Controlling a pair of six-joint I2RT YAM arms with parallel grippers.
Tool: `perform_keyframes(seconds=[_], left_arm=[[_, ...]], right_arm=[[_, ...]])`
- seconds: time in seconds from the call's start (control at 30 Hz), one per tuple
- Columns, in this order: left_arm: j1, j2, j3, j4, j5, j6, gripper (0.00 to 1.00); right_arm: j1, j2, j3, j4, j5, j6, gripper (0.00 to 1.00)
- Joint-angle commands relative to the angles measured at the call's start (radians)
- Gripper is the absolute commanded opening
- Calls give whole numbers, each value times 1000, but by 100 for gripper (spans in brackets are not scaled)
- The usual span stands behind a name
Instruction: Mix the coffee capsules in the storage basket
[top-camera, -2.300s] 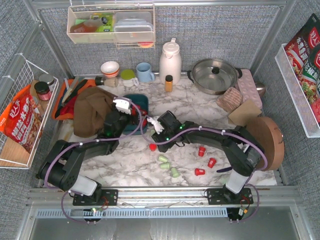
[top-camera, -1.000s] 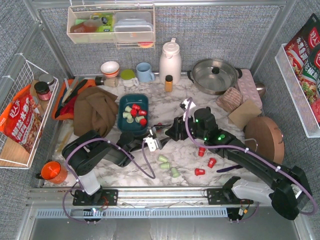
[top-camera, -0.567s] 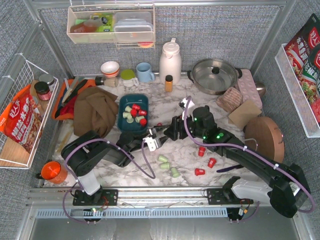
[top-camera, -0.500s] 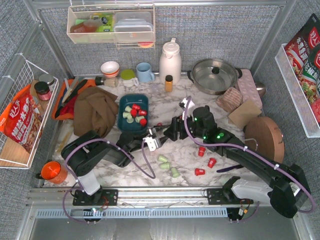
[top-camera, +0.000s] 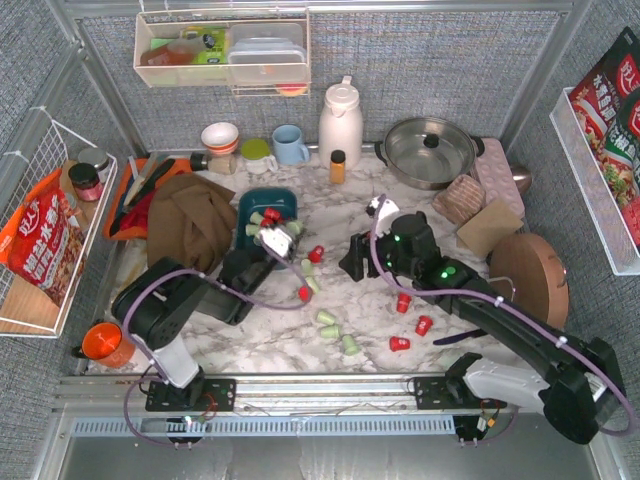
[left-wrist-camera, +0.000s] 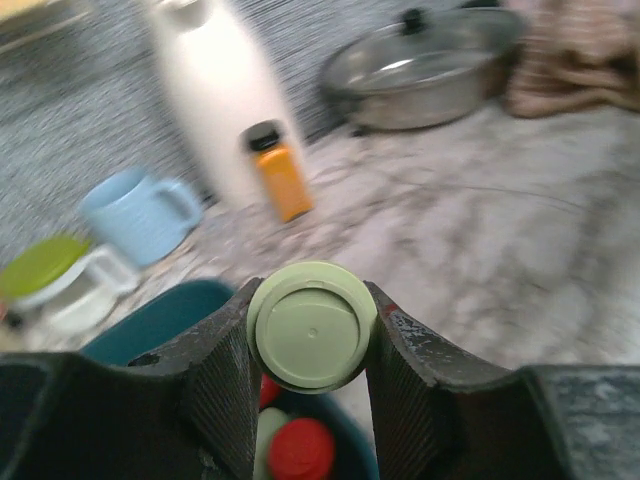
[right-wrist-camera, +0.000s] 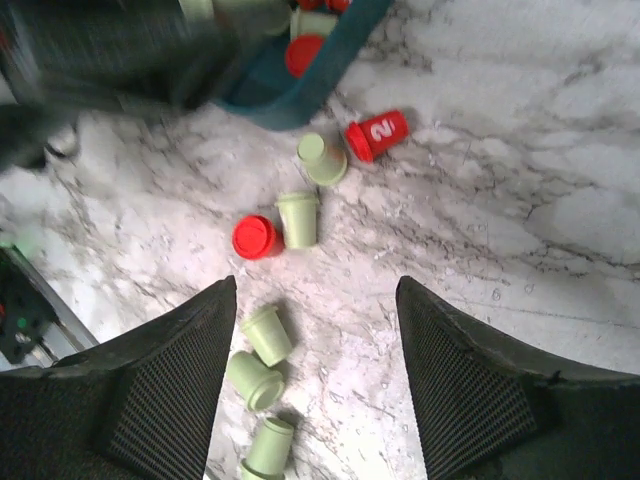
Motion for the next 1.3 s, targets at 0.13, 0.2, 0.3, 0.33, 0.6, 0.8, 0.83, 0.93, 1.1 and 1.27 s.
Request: perform_keyframes(seconds=[0.13, 0.2, 0.3, 0.33, 0.6, 0.8, 0.83, 0.93, 1.1, 1.27], left_arm=[[126, -66, 271, -728, -316, -337, 38], [140, -35, 308, -779, -325, -382, 43], [154, -16, 327, -806, -362, -443, 56], [155, -17, 325, -805, -376, -455, 63], [155, -123, 234, -713, -390, -422, 99], [155, -190, 179, -691, -345, -372, 99], [155, -195, 173, -688, -344, -370, 99], [155, -200, 155, -672, -339, -365, 99], [155, -194, 150, -659, -297, -350, 99], [154, -190, 126, -598, -238, -320, 99]], right_arm=[[25, 205, 32, -4, -93, -77, 67], [39, 265, 36, 36, -96, -69, 67], [63, 357, 53, 90, -98, -55, 64], [70, 384, 64, 101, -98, -53, 63], [114, 587, 152, 123, -55, -63, 53], [134, 691, 241, 80, -2, -85, 46], [141, 704, 254, 74, 6, -92, 46], [159, 745, 288, 52, 24, -106, 46], [176, 782, 317, 28, 48, -112, 46], [178, 789, 310, 10, 72, -116, 45]])
